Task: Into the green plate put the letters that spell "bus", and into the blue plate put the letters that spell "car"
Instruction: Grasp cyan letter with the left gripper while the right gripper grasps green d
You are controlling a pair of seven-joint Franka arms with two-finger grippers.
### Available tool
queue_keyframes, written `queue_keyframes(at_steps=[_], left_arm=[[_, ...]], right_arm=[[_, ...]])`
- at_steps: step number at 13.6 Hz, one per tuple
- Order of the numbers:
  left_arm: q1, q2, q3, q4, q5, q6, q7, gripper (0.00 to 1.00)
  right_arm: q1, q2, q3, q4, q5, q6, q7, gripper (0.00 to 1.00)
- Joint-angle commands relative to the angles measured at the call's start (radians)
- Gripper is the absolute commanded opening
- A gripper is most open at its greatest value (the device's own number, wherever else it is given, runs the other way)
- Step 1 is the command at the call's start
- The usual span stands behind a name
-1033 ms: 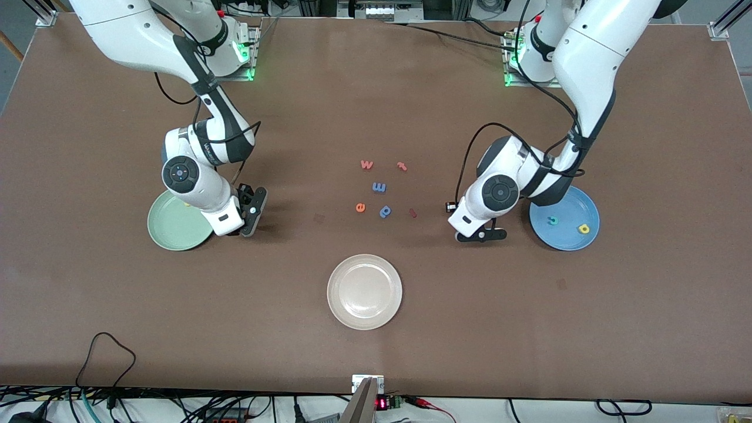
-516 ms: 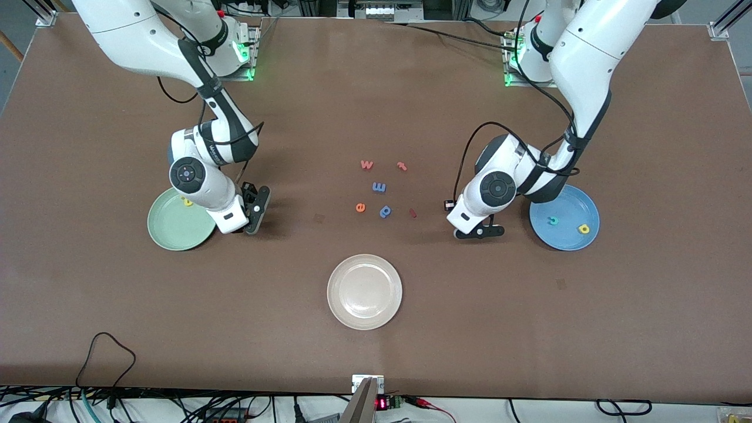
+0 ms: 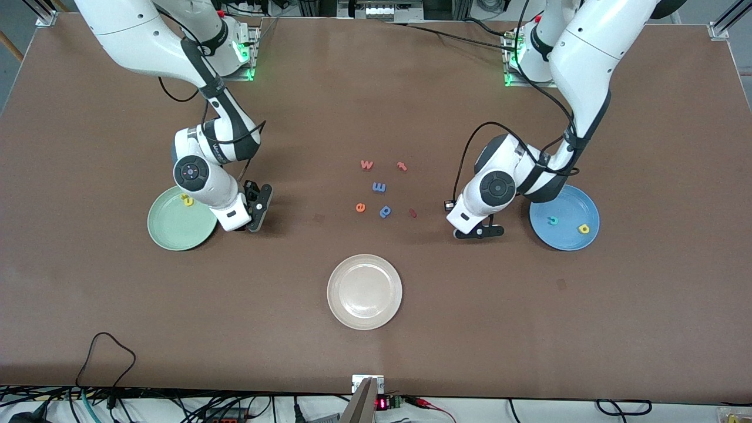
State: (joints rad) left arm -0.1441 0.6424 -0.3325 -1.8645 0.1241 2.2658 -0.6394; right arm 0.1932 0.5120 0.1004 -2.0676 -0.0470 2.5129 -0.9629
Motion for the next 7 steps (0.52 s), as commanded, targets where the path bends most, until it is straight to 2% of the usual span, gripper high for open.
queue_keyframes(at_steps=[1, 3, 4, 7], left_arm=[[-0.011, -0.009, 0.003, -0.008, -0.003, 0.003, -0.003, 0.02], [-0.011, -0.021, 0.003, -0.008, -0.003, -0.008, 0.000, 0.00], [-0.009, -0.026, 0.003, -0.008, -0.003, -0.028, 0.003, 0.00], [0.029, -0.087, 0.004, -0.002, -0.001, -0.121, 0.049, 0.00]], right_arm=[[0.003, -0.006, 0.001, -0.019, -0.011, 0.024, 0.018, 0.47], [0.003, -0.006, 0.001, -0.019, -0.013, 0.030, 0.018, 0.20], [0.003, -0.004, -0.001, -0.019, -0.016, 0.044, 0.018, 0.01], [0.003, 0.002, -0.001, -0.019, -0.025, 0.073, 0.018, 0.00]])
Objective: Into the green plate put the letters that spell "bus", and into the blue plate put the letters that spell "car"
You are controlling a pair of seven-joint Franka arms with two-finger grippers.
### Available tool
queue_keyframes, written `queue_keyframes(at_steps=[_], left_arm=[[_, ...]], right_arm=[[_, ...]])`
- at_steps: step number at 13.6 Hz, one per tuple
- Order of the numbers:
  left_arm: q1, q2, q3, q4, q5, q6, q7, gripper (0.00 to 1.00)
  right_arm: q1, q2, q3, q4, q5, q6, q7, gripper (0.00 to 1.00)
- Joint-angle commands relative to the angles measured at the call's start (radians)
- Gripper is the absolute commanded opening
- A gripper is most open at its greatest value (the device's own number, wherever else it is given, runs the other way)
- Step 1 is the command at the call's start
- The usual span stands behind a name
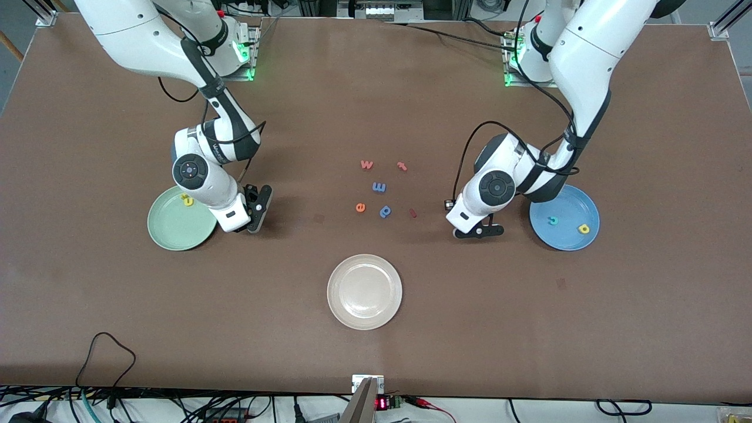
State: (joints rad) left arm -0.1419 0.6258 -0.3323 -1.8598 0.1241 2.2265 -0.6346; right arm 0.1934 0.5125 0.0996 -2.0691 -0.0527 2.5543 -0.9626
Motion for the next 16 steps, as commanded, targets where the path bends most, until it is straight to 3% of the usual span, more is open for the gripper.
queue_keyframes(at_steps=[1, 5, 7, 11, 12, 13, 14, 15, 16], left_arm=[[0.063, -0.093, 0.004, -0.007, -0.001, -0.120, 0.097, 0.00], [0.267, -0.133, 0.006, -0.004, 0.012, -0.189, 0.462, 0.00], [0.346, -0.130, 0.010, -0.010, 0.016, -0.192, 0.600, 0.00], [0.436, -0.109, 0.015, -0.019, 0.017, -0.186, 0.754, 0.02], [0.455, -0.103, 0.015, -0.021, 0.023, -0.185, 0.766, 0.09], [0.464, -0.097, 0.015, -0.019, 0.057, -0.185, 0.768, 0.23], [0.472, -0.097, 0.012, -0.015, 0.090, -0.188, 0.768, 0.55], [0.473, -0.098, 0.012, -0.012, 0.092, -0.191, 0.768, 0.82], [0.475, -0.103, 0.010, -0.007, 0.092, -0.195, 0.771, 1.00]], right_arm=[[0.001, -0.002, 0.000, -0.014, -0.019, 0.030, 0.019, 0.00], [-0.015, -0.055, -0.017, -0.009, -0.019, 0.005, 0.022, 0.00], [-0.028, -0.106, -0.040, -0.002, -0.018, -0.075, 0.024, 0.00], [-0.063, -0.160, -0.162, 0.006, -0.006, -0.158, 0.019, 0.00], [-0.081, -0.158, -0.197, 0.003, -0.003, -0.175, 0.021, 0.00], [-0.098, -0.155, -0.215, 0.001, -0.001, -0.184, 0.041, 0.00], [-0.110, -0.154, -0.225, -0.002, -0.003, -0.192, 0.083, 0.04], [-0.111, -0.152, -0.225, 0.000, -0.003, -0.213, 0.120, 0.32], [-0.111, -0.152, -0.225, 0.000, -0.004, -0.230, 0.160, 0.37]])
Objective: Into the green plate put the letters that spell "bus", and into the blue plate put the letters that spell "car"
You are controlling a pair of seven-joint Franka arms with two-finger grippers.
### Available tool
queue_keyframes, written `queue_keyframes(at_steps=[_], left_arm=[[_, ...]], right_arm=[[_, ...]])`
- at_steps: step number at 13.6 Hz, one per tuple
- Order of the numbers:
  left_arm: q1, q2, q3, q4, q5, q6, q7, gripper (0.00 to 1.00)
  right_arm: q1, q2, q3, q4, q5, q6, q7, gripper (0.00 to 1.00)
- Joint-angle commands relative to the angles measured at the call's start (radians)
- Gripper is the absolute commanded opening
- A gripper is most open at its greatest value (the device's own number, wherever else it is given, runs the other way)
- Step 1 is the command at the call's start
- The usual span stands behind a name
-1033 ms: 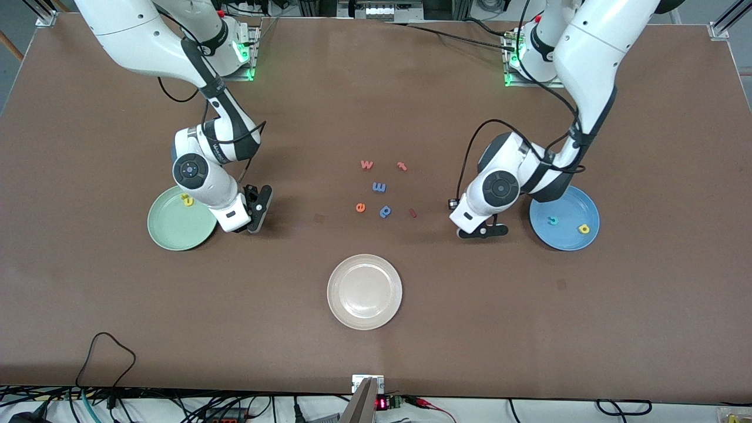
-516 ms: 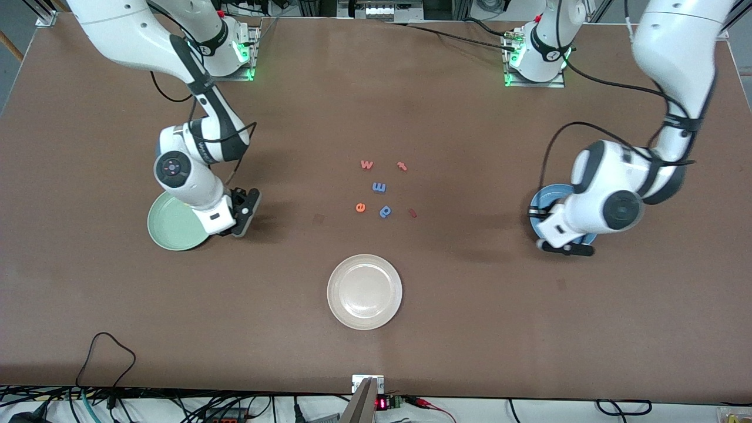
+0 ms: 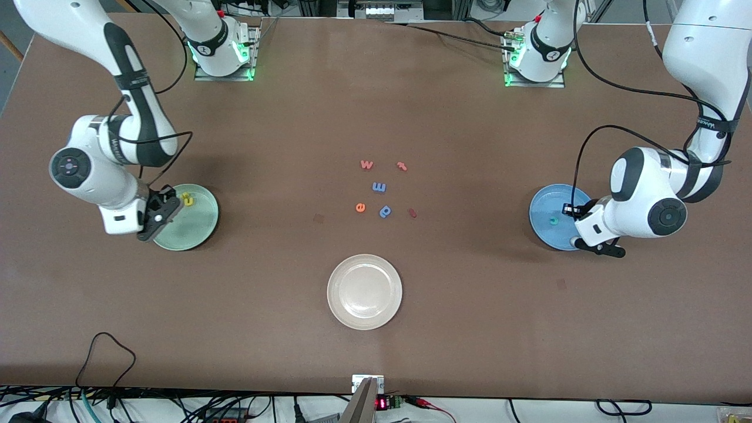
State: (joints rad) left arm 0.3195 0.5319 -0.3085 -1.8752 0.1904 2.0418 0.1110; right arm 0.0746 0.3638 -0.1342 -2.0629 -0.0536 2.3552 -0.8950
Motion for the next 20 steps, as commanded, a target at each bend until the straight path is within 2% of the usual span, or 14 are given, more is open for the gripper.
queue_keyframes(at_steps=[1, 2, 3, 4, 6, 9, 11, 13, 14, 15, 16, 17, 18, 20], left_arm=[[0.012, -0.012, -0.015, 0.011, 0.026, -0.014, 0.023, 1.00], [0.012, -0.013, -0.018, 0.024, 0.026, -0.014, 0.021, 1.00], [0.009, -0.018, -0.021, 0.057, 0.026, -0.020, 0.019, 1.00], [0.000, -0.026, -0.024, 0.098, 0.026, -0.049, 0.019, 1.00], [0.000, -0.030, -0.084, 0.229, 0.024, -0.122, 0.006, 1.00], [-0.040, -0.032, -0.099, 0.393, 0.027, -0.263, 0.000, 1.00], [-0.045, -0.050, -0.098, 0.444, 0.017, -0.314, -0.043, 1.00], [-0.068, -0.090, -0.081, 0.449, 0.009, -0.316, -0.056, 1.00], [-0.106, -0.110, -0.010, 0.467, 0.006, -0.316, -0.053, 1.00], [-0.178, -0.122, 0.090, 0.500, -0.040, -0.316, -0.051, 1.00], [-0.242, -0.139, 0.212, 0.537, -0.146, -0.316, -0.053, 1.00], [-0.294, -0.162, 0.303, 0.545, -0.220, -0.316, -0.054, 1.00], [-0.325, -0.190, 0.356, 0.542, -0.253, -0.316, -0.056, 1.00], [-0.329, -0.258, 0.365, 0.506, -0.241, -0.357, -0.101, 1.00]], right_arm=[[0.008, -0.003, 0.008, -0.006, -0.003, -0.033, 0.102, 0.42], [0.010, -0.003, 0.008, -0.006, -0.003, -0.033, 0.103, 0.43], [0.010, -0.003, 0.008, -0.006, -0.003, -0.033, 0.104, 0.75], [0.010, -0.003, 0.008, -0.003, -0.003, -0.033, 0.104, 1.00], [0.010, -0.041, 0.008, 0.013, -0.002, -0.033, 0.102, 1.00], [0.010, -0.121, 0.014, 0.110, 0.000, -0.133, 0.102, 1.00], [0.016, -0.157, 0.022, 0.238, 0.000, -0.308, 0.103, 1.00], [0.020, -0.207, 0.022, 0.317, 0.001, -0.414, 0.105, 1.00], [0.025, -0.229, 0.022, 0.341, 0.001, -0.468, 0.132, 1.00], [0.033, -0.246, 0.022, 0.363, 0.003, -0.535, 0.240, 1.00], [0.040, -0.261, 0.022, 0.372, 0.029, -0.581, 0.372, 1.00], [0.047, -0.275, 0.022, 0.378, 0.067, -0.621, 0.486, 1.00], [0.047, -0.276, 0.022, 0.406, 0.087, -0.663, 0.571, 1.00], [0.059, -0.283, 0.022, 0.438, 0.087, -0.683, 0.724, 1.00]])
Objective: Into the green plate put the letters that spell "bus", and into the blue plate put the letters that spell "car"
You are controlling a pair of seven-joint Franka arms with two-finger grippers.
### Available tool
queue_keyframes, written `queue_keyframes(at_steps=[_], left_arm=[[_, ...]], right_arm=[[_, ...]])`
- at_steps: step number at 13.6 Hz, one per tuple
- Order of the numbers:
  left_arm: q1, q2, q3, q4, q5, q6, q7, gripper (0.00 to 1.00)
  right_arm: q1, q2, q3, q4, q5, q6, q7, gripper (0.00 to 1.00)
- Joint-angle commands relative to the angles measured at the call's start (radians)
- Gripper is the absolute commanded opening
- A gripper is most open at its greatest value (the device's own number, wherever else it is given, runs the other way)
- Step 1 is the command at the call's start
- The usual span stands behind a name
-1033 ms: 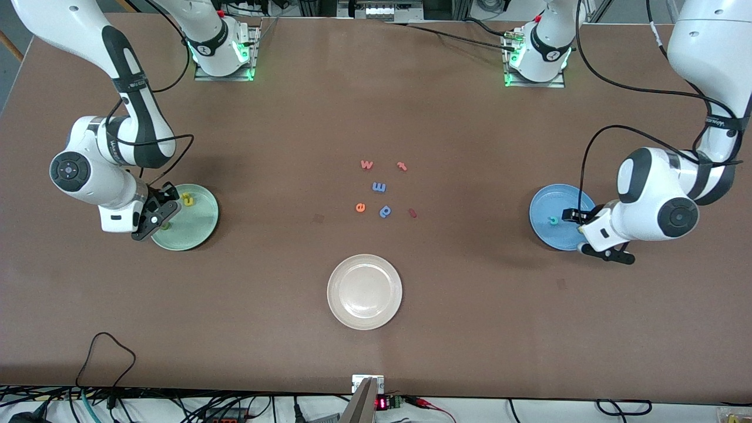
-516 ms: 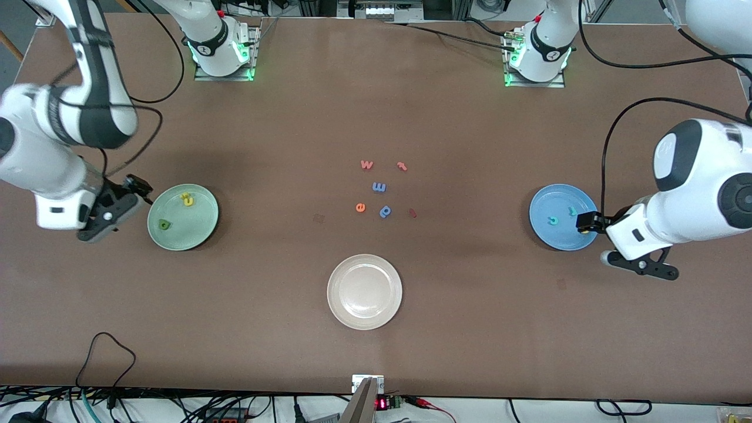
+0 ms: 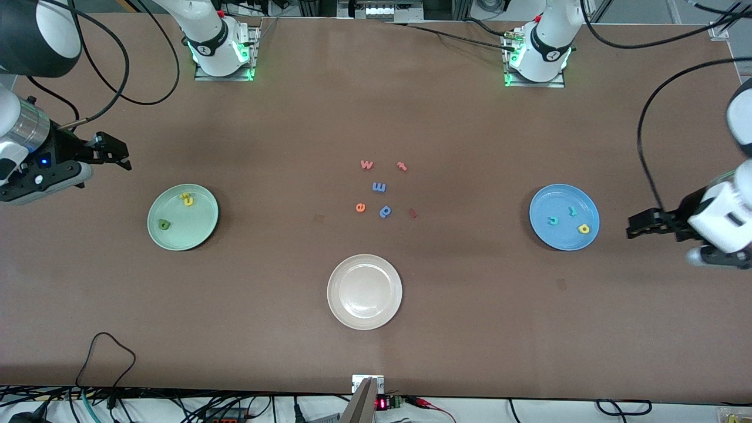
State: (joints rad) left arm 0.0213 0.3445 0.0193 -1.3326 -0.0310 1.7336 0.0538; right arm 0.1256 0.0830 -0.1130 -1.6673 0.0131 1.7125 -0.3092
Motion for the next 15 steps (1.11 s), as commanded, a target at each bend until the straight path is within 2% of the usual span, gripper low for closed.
queue_keyframes(at_steps=[1, 3, 4, 7, 8, 15], left_arm=[[-0.031, -0.102, 0.031, -0.051, -0.018, -0.125, -0.087, 1.00], [-0.031, -0.131, 0.030, -0.066, -0.010, -0.169, -0.091, 1.00], [-0.029, -0.160, 0.028, -0.106, 0.003, -0.163, -0.091, 1.00], [-0.031, -0.300, 0.024, -0.304, 0.005, -0.073, -0.092, 1.00], [-0.029, -0.330, 0.019, -0.342, 0.005, -0.056, -0.092, 1.00], [-0.024, -0.375, -0.007, -0.405, 0.020, -0.057, -0.092, 1.00]], right_arm=[[0.008, -0.002, 0.001, 0.056, 0.011, -0.053, 0.206, 1.00], [0.003, -0.002, 0.000, 0.064, -0.001, -0.048, 0.274, 1.00], [-0.004, 0.007, 0.001, 0.064, -0.004, -0.050, 0.277, 1.00], [0.003, 0.011, 0.001, 0.075, -0.056, -0.056, 0.277, 1.00], [0.003, 0.011, 0.001, 0.075, -0.055, -0.057, 0.283, 1.00], [0.005, -0.002, 0.001, 0.064, -0.051, -0.088, 0.280, 1.00]])
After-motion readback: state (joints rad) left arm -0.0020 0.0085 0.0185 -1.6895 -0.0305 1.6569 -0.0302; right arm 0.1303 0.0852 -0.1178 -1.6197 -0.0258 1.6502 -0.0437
